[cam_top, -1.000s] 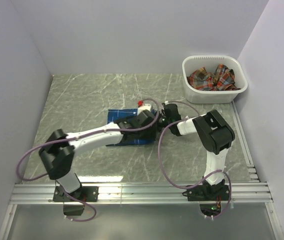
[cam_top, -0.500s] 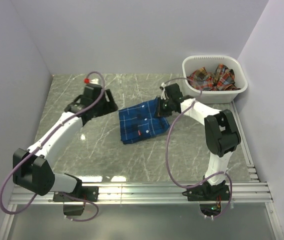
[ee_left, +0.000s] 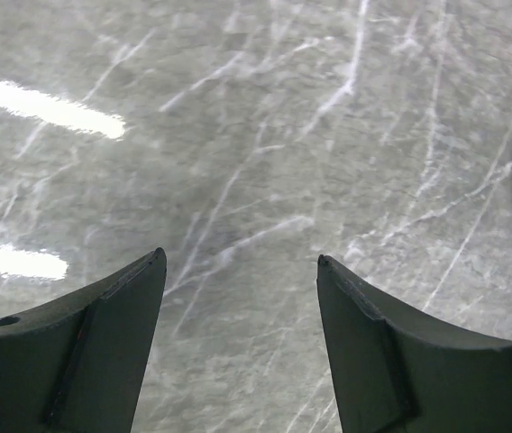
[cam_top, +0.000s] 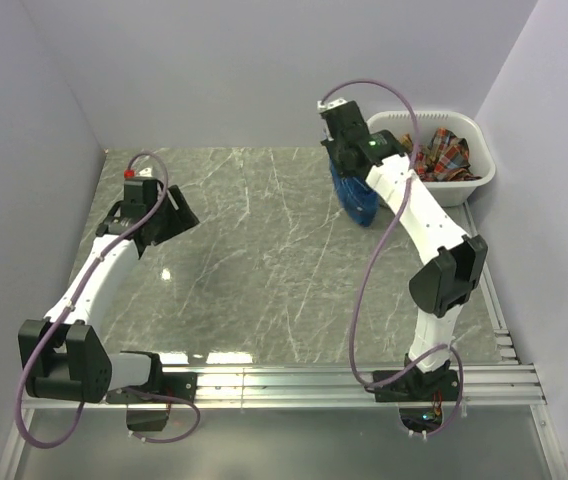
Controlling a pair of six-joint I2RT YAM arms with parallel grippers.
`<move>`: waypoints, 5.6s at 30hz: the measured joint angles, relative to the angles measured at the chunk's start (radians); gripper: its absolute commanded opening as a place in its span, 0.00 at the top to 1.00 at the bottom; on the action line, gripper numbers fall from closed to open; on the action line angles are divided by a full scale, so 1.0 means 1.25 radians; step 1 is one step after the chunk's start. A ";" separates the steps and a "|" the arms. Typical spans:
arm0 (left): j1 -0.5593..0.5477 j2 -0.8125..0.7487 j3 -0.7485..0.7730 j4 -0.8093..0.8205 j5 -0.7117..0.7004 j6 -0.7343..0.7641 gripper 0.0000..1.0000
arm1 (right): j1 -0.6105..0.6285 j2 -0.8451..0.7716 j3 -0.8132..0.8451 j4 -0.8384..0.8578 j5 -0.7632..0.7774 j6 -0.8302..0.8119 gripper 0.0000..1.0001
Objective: Fold and stack the long sleeve shirts
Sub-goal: Fold the shirt
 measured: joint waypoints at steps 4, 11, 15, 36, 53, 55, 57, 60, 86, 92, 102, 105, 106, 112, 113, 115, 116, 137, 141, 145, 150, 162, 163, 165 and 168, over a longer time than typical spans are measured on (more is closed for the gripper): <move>0.031 0.000 -0.016 0.005 0.015 0.004 0.27 | 0.090 0.001 0.042 -0.027 0.118 -0.064 1.00; 0.048 -0.002 -0.019 0.011 0.018 0.006 0.27 | 0.222 0.196 0.022 -0.020 0.242 -0.084 1.00; 0.058 -0.002 -0.019 0.011 0.018 0.006 0.28 | 0.279 0.395 0.018 -0.034 0.327 -0.078 1.00; 0.130 -0.053 -0.044 0.030 0.018 0.002 0.28 | 0.358 0.171 -0.151 0.041 0.391 -0.149 1.00; 0.132 -0.049 -0.044 0.030 0.036 0.002 0.28 | 0.186 0.087 -0.223 0.265 0.587 -0.258 1.00; 0.132 -0.049 -0.044 0.030 0.037 0.002 0.28 | 0.215 0.162 -0.240 0.266 0.586 -0.236 1.00; 0.132 -0.049 -0.044 0.030 0.037 0.002 0.28 | 0.249 0.237 -0.248 0.264 0.583 -0.214 1.00; 0.132 -0.049 -0.044 0.030 0.037 0.002 0.28 | 0.317 0.328 -0.250 0.236 0.575 -0.180 1.00; 0.141 -0.049 -0.054 0.040 0.038 -0.009 0.28 | 0.511 0.341 -0.144 0.137 0.254 0.024 0.45; 0.141 -0.048 -0.057 0.047 0.043 -0.010 0.28 | 0.540 0.321 -0.136 0.131 0.164 0.055 0.43; 0.136 -0.038 -0.069 0.060 0.096 -0.041 0.28 | 0.551 0.040 -0.225 0.148 0.042 0.116 0.52; 0.105 -0.020 -0.079 0.063 0.112 -0.064 0.28 | 0.521 -0.061 -0.292 0.182 0.005 0.154 0.58; 0.091 -0.012 -0.081 0.066 0.115 -0.073 0.28 | 0.506 -0.083 -0.313 0.191 -0.010 0.169 0.59; -0.063 0.078 -0.082 0.099 0.119 -0.135 0.33 | 0.367 -0.149 -0.496 0.297 -0.137 0.272 0.61; -0.087 0.098 -0.082 0.104 0.117 -0.145 0.37 | 0.349 -0.149 -0.524 0.313 -0.158 0.286 0.62; -0.129 0.136 -0.082 0.111 0.110 -0.167 0.40 | 0.327 -0.149 -0.575 0.343 -0.202 0.317 0.62; -0.142 0.149 -0.082 0.115 0.107 -0.175 0.41 | 0.321 -0.149 -0.594 0.358 -0.226 0.328 0.62; -0.234 0.300 -0.170 0.294 0.009 -0.344 0.99 | 0.287 -0.048 -0.729 0.513 -0.501 0.422 0.64; -0.224 0.293 -0.198 0.341 0.015 -0.375 1.00 | 0.287 -0.043 -0.738 0.517 -0.531 0.422 0.65; -0.196 0.292 -0.206 0.355 0.037 -0.387 0.99 | 0.286 -0.043 -0.738 0.517 -0.564 0.418 0.66; -0.155 0.326 -0.161 0.340 0.035 -0.356 0.96 | 0.286 -0.064 -0.738 0.494 -0.578 0.403 0.63; -0.141 0.349 0.005 0.181 -0.093 -0.207 0.28 | 0.067 -0.266 -0.675 0.475 -0.555 0.364 0.51; -0.140 0.325 0.009 0.165 -0.104 -0.202 0.27 | 0.030 -0.269 -0.675 0.483 -0.557 0.368 0.51; -0.140 0.273 0.017 0.138 -0.121 -0.201 0.26 | -0.036 -0.263 -0.675 0.500 -0.559 0.381 0.52; -0.160 0.193 0.039 0.113 -0.136 -0.202 0.26 | -0.089 -0.249 -0.676 0.520 -0.569 0.404 0.55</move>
